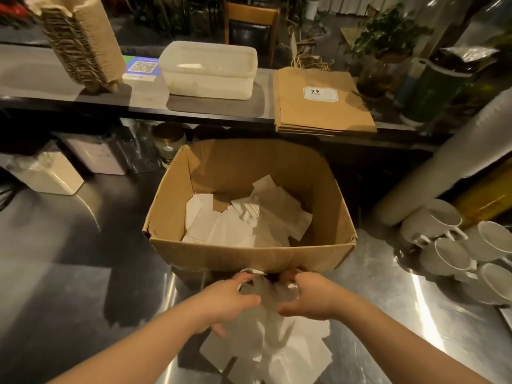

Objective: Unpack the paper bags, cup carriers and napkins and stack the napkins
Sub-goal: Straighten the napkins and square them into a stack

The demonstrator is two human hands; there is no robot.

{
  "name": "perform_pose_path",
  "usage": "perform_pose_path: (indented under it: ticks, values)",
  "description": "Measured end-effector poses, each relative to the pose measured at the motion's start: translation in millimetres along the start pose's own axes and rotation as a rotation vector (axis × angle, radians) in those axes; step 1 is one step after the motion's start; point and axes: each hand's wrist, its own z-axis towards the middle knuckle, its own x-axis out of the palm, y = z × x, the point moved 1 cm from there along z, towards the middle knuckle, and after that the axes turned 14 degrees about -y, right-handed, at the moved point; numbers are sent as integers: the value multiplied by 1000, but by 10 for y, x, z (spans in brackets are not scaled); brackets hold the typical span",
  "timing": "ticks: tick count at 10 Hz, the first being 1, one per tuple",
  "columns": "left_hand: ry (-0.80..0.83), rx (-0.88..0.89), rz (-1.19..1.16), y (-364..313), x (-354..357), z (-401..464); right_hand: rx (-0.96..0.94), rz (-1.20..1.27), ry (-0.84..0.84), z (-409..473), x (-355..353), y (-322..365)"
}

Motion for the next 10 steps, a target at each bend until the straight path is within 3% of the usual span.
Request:
perform_pose_path:
  ticks: [1, 2, 3, 4, 5, 6, 7, 8, 9, 10]
  values:
    - [53, 65, 238, -118, -214, -50, -13, -89, 30, 24, -101, -94]
    - [228, 55, 199, -308, -530, -121, -23, -9, 144, 37, -422, -5]
    - [430, 71, -58, -558, -924, -172, 16, 317, 320, 39, -963, 201]
    - [163, 85, -221, -801, -1288, 34, 24, 413, 197, 255, -1364, 330]
    - [-173, 17, -188, -916, -1490, 628, 106, 339, -100, 867, -1370, 303]
    - [-276, 4, 160, -878, -1495, 1270, 325, 413, -171, 1532, -1175, 189]
    - [-189, -18, 371, -762, -1402, 1730, 455, 594, -106, 1931, -990, 14]
    - [-170, -3, 671, -633, -1308, 1973, 380, 314, -96, 2138, -790, -151]
    - [-195, -15, 730, -463, -1226, 2191, 362, 458, -29, 2359, -613, -200]
    - [-214, -41, 660, -329, -1096, 2380, 364, 883, 180, 2502, -466, -151]
